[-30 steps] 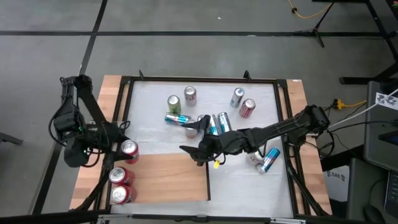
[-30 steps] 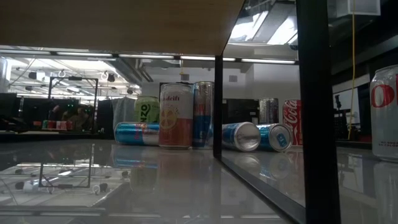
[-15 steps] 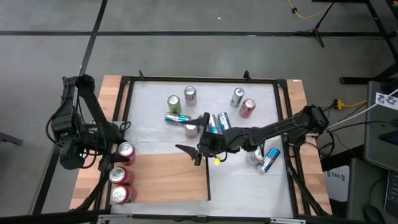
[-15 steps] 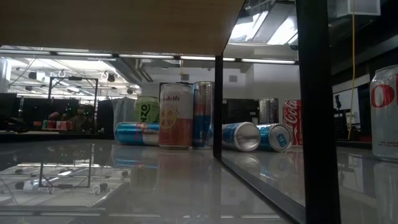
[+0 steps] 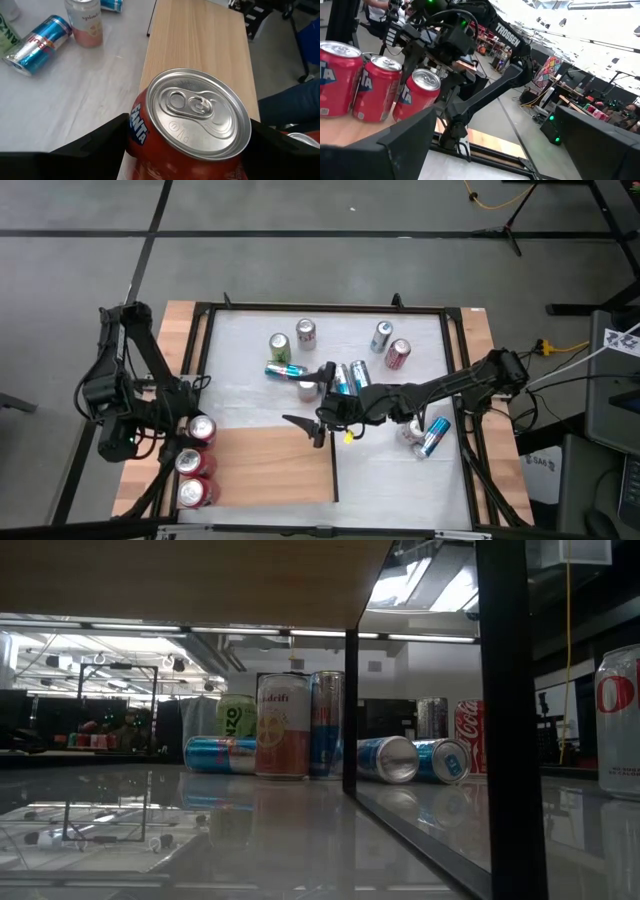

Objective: Place canned beverage on shelf
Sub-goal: Put the orange soda can on the shelf aligned with the orange soda cans

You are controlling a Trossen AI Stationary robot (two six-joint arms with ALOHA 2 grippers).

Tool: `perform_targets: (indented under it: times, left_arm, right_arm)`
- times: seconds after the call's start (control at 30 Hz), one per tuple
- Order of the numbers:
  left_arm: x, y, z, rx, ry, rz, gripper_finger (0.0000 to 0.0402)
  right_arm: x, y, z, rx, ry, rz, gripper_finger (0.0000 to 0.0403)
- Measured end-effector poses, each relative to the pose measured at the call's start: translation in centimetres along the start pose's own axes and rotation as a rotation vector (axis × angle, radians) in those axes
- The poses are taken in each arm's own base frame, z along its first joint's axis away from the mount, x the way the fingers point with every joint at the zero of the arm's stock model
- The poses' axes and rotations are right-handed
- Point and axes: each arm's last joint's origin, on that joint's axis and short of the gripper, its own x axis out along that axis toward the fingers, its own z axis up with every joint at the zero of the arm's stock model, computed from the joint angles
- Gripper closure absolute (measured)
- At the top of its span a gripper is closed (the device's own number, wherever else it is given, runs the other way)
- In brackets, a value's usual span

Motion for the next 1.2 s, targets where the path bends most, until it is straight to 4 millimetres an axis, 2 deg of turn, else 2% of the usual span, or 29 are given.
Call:
perform_targets:
  times: [0.8,1.07,1.2]
  left_arm:
    - [0.3,-0.1,-0.3,0.041,0.024,0.035,0.0097]
    - [0.3,-0.1,-0.3,0.048,0.023,0.041,0.0097]
    - [0.3,-0.1,-0.3,0.046,0.022,0.041,0.0097]
  right_arm:
    - [0.0,0.2,-0.2,-0.006,0.013,0.031,0.0008]
    - [0.0,0.1,-0.1,0.076,0.006,0.03,0.0008]
    - [1.0,0.1,0.9,0.11,-0.016,0.02,0.0008]
